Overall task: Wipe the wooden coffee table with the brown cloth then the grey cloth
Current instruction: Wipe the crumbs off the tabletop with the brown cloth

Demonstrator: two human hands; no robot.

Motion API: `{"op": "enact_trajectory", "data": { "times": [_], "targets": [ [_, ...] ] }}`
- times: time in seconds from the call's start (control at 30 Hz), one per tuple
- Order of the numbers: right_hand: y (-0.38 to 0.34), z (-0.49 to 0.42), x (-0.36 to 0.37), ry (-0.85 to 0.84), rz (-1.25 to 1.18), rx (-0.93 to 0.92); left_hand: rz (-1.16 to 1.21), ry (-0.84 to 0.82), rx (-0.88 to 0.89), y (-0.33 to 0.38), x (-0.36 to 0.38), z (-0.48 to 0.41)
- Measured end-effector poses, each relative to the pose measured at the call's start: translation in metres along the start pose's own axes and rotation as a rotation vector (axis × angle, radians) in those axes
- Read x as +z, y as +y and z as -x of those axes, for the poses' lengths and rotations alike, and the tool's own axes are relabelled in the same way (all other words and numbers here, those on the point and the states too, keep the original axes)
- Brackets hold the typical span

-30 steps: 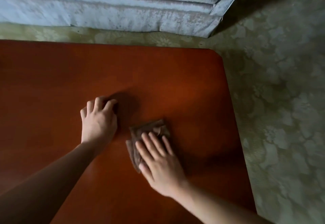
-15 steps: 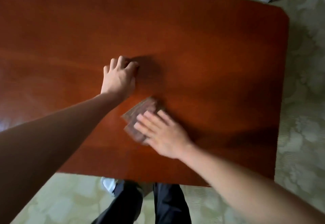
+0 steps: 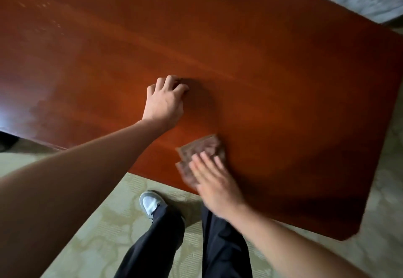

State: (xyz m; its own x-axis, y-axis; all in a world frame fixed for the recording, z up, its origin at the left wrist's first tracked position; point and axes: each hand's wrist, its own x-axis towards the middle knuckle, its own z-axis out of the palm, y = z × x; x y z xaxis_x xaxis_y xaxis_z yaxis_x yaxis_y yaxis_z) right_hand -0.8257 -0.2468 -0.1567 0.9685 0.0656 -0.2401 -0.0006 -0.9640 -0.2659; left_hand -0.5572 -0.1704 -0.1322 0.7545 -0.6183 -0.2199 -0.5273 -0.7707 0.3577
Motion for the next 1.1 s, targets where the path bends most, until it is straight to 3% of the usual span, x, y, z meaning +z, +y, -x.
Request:
{"op": "enact_trajectory", "data": {
  "times": [0.17, 0.33, 0.57, 0.7, 0.9, 1.1],
  "targets": [
    [-0.102, -0.073, 0.015, -0.084, 0.094, -0.279, -0.032, 0.018, 0.006, -0.041, -0.003, 0.026],
    [-0.098, -0.089, 0.006, -0.138, 0.196, -0.332, 0.0, 0.061, -0.016, -0.061, -0.01, 0.033],
    [0.017, -0.014, -0.024, -0.199, 0.287, -0.046, 0.012, 0.084, -0.116, -0.104, -0.03, 0.044],
    [0.005, -0.044, -0.03, -0.221, 0.301, -0.022, 0.007, 0.153, -0.186, -0.13, -0.031, 0.055],
    [-0.083, -0.164, -0.018, -0.192, 0.285, -0.454, 0.059, 0.385, -0.586, -0.185, -0.043, 0.078],
    [-0.157, -0.243, -0.006, -0.251, 0.309, -0.669, 0.104, 0.507, -0.848, -0.264, -0.054, 0.107]
  ]
}}
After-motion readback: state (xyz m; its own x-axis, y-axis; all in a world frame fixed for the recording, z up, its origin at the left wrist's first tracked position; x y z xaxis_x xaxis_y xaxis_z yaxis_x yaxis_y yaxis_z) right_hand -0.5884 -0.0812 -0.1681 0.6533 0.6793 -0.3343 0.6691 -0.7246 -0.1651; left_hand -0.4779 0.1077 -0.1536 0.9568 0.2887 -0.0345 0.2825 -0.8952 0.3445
